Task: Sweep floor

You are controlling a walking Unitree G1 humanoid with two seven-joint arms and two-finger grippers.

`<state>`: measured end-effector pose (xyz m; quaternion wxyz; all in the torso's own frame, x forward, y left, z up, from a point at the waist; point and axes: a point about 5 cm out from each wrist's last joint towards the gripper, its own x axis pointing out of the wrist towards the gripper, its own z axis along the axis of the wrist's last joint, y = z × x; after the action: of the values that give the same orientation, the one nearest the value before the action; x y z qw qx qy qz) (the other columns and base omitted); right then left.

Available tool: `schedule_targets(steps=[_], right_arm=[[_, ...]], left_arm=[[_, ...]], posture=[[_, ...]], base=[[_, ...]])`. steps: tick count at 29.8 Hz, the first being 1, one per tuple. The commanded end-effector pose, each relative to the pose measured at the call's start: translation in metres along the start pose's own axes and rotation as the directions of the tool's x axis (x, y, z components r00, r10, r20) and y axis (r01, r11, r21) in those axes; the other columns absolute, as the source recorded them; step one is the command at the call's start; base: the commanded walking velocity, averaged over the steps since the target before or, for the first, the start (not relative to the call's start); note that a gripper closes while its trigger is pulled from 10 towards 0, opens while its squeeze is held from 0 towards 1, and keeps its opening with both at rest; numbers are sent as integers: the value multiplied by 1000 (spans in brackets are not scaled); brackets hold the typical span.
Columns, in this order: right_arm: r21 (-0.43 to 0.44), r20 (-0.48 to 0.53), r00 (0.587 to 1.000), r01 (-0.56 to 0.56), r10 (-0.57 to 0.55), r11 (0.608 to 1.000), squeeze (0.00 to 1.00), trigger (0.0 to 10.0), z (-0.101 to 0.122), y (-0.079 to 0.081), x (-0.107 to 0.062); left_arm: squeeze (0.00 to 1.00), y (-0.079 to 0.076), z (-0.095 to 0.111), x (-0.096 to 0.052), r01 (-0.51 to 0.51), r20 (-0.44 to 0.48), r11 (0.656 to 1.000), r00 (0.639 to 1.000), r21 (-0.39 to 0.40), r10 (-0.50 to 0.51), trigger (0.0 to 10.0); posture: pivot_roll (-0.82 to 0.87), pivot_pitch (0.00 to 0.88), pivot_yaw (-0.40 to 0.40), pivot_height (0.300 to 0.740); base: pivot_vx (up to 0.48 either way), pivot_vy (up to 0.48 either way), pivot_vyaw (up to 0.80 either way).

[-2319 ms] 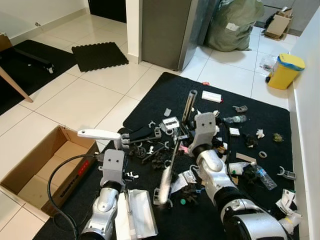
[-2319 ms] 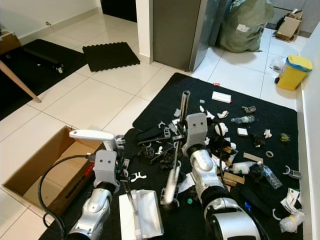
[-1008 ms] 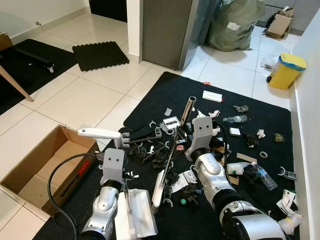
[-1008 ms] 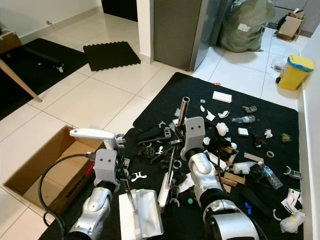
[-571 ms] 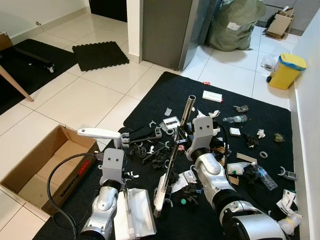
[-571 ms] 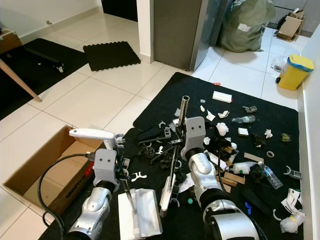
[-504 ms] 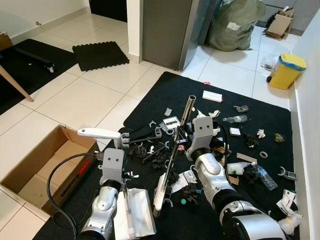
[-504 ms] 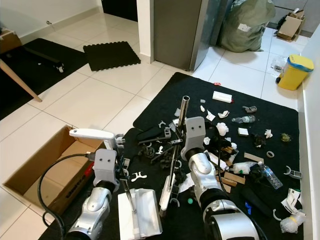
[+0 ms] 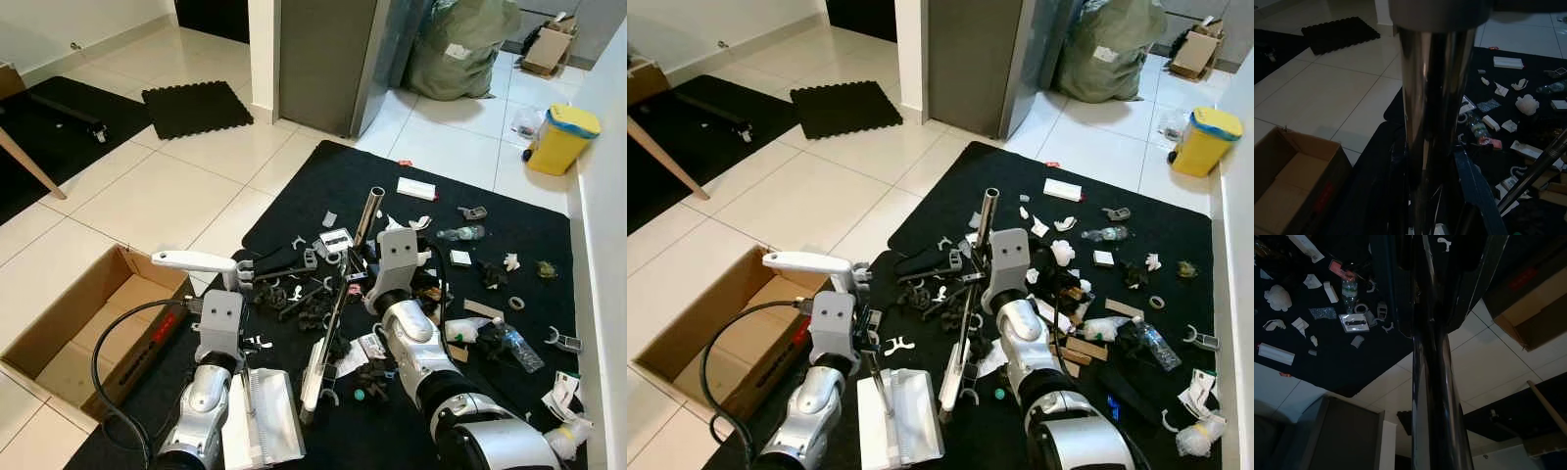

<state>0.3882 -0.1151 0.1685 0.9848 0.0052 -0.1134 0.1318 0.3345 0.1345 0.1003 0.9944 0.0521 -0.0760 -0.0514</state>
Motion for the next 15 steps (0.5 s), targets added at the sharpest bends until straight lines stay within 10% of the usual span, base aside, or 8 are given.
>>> schedule_targets(steps=[1, 15], right_arm=[[12, 6, 1000, 9, -9, 1000, 0, 10000, 1, 0, 0], [-108, 29, 998, -45, 48, 993, 0, 10000, 3, 10, 1]], left_arm=[[0, 10, -9, -5, -15, -44, 999, 999, 32, 16, 10000], [0, 11, -9, -9, -10, -37, 999, 999, 37, 12, 10000]], posture=[[107, 270, -18, 740], [132, 290, -10, 740]], base=[[0, 0, 0], [0, 0, 0]])
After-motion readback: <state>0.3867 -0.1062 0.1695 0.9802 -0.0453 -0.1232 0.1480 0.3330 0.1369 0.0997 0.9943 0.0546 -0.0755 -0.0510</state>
